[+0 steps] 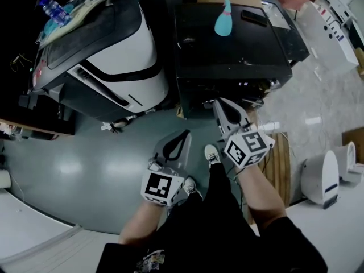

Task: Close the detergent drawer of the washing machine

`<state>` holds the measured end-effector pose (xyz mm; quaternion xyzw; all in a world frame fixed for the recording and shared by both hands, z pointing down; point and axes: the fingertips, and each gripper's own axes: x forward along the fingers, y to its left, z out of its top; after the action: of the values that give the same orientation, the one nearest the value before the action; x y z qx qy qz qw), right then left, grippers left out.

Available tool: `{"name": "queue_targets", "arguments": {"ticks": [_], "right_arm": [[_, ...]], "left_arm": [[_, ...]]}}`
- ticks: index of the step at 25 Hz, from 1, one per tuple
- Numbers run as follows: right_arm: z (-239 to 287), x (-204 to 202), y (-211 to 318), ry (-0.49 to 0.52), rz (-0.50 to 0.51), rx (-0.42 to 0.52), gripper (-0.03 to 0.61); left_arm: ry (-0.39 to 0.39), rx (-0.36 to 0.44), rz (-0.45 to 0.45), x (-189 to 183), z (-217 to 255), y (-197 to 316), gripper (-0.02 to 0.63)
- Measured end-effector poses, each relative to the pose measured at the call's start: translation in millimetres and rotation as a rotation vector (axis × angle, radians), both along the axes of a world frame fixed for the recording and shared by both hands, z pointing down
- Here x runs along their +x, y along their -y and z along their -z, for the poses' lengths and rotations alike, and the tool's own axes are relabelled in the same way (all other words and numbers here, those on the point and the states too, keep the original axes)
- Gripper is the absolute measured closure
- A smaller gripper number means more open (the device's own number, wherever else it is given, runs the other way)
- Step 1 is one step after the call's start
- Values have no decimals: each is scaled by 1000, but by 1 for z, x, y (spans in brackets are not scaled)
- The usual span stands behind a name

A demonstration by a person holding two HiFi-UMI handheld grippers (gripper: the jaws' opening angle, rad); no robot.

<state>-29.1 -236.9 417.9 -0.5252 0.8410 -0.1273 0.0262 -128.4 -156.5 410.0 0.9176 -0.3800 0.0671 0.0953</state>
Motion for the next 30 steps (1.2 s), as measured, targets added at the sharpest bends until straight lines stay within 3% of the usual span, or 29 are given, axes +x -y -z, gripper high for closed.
{"name": "queue_targets", "arguments": {"ticks": [6, 15, 22, 30], "right_arm": [[35, -32, -60, -74, 26, 45, 580], [47, -45, -118, -76, 61, 61, 580], [46, -20, -148, -74, 95, 42, 580], [48, 46, -199, -72, 150, 37, 580]], "left_arm": [[-9, 26, 5, -29, 19, -41, 611], [10, 19, -5, -38, 22, -90, 611], [14, 21, -5, -6, 19, -119, 611], [23, 6, 44, 63, 21, -159, 611]]}}
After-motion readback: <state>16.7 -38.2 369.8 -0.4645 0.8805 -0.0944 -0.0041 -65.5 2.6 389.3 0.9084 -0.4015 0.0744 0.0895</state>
